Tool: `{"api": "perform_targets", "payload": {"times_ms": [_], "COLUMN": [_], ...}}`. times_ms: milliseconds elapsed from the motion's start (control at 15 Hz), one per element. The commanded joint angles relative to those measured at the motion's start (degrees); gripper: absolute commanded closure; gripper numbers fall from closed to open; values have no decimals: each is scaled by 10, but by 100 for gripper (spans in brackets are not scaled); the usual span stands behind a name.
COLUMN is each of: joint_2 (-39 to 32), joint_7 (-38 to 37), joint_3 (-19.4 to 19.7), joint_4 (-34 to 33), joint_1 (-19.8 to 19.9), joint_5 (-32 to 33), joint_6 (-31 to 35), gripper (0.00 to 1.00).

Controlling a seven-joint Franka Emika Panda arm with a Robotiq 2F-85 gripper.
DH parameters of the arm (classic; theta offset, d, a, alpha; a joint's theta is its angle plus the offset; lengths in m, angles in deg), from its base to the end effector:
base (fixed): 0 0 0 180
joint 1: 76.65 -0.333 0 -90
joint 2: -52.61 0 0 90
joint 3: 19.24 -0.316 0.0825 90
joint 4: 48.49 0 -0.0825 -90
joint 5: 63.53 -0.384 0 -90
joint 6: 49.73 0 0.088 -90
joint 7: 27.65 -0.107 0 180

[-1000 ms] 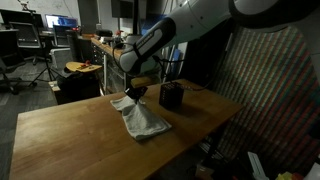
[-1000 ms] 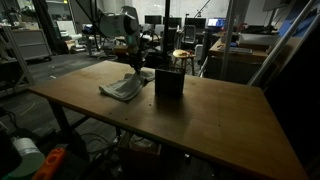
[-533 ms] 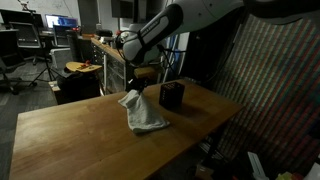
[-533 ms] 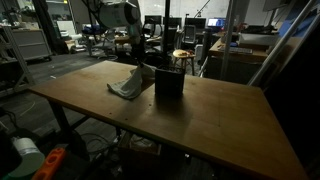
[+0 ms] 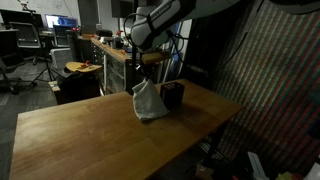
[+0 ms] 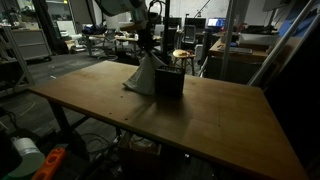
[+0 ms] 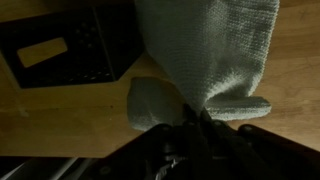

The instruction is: Put the towel in the black holder

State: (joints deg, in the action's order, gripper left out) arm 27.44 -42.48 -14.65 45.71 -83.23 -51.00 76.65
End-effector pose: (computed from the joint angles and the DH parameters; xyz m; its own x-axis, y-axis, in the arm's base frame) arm 0.6846 0.0230 0.3738 0.9840 -0.0785 0.1599 -0.1084 -0.9762 0.1876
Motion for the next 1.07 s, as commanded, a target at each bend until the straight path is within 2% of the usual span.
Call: {"api": "perform_targets", "payload": {"times_ms": [0, 667, 1000], "joint_2": [26, 48, 58], "joint_7": [10, 150, 184], "joint_3": [5, 15, 16], "joint_4": [-22, -74, -59], "joint_1": [5, 83, 103], "joint_5": [25, 36, 36], "joint_6": [-38, -69, -77], "gripper": [96, 96, 97]}}
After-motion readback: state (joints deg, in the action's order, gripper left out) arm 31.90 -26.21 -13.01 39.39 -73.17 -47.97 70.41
